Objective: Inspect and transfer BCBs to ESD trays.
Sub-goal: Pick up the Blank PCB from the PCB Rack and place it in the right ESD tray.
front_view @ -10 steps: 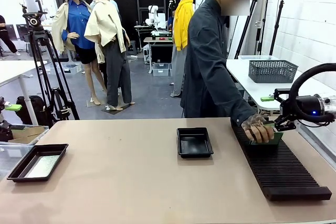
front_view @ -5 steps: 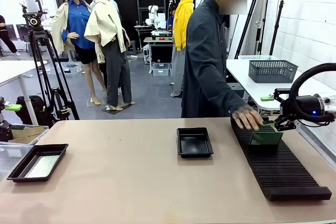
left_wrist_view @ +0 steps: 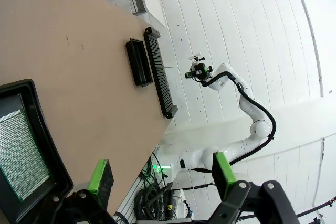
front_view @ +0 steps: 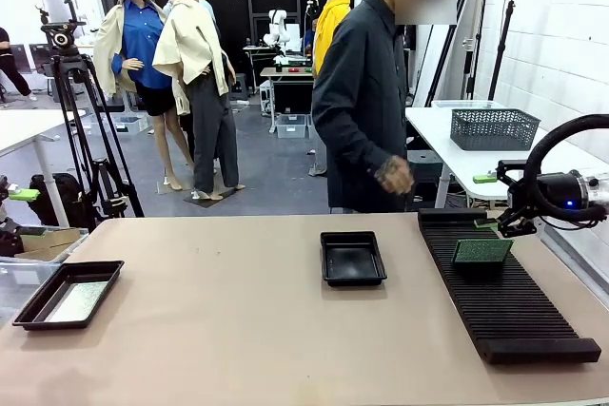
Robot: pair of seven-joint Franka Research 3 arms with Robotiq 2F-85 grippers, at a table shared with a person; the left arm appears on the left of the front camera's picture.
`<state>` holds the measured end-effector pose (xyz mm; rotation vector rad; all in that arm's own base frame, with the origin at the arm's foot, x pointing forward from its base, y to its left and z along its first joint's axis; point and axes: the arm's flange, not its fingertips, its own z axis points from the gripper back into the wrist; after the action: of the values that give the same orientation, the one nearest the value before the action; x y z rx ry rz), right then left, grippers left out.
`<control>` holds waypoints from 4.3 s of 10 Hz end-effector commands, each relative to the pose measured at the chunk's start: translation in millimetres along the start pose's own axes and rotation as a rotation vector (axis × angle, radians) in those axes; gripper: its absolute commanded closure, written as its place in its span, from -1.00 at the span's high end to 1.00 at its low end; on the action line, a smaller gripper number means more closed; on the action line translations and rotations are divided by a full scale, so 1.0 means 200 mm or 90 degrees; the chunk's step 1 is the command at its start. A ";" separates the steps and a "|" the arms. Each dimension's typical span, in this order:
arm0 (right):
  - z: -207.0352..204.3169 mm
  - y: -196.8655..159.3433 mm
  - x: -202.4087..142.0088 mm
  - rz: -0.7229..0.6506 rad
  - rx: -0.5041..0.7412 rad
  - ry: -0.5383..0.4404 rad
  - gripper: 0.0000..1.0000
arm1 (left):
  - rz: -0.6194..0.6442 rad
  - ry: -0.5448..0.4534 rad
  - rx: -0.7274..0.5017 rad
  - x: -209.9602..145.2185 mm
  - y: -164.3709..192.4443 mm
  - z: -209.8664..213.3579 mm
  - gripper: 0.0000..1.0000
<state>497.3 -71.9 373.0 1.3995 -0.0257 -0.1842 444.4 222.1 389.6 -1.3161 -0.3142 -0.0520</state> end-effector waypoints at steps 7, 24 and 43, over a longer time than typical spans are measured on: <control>-0.17 0.37 0.38 0.312 -0.264 0.213 1.00 | -0.002 0.006 0.010 -0.01 -0.01 0.01 1.00; -0.49 0.36 0.37 0.901 -0.642 0.672 1.00 | -0.002 0.006 0.010 -0.01 -0.01 0.01 1.00; -0.46 0.06 0.36 0.881 -0.723 0.622 0.77 | -0.002 0.006 0.010 -0.01 -0.01 0.01 1.00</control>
<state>579.3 7.5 365.3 0.0477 -0.0658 1.4270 444.5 221.8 389.9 -1.3158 -0.3142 -0.0530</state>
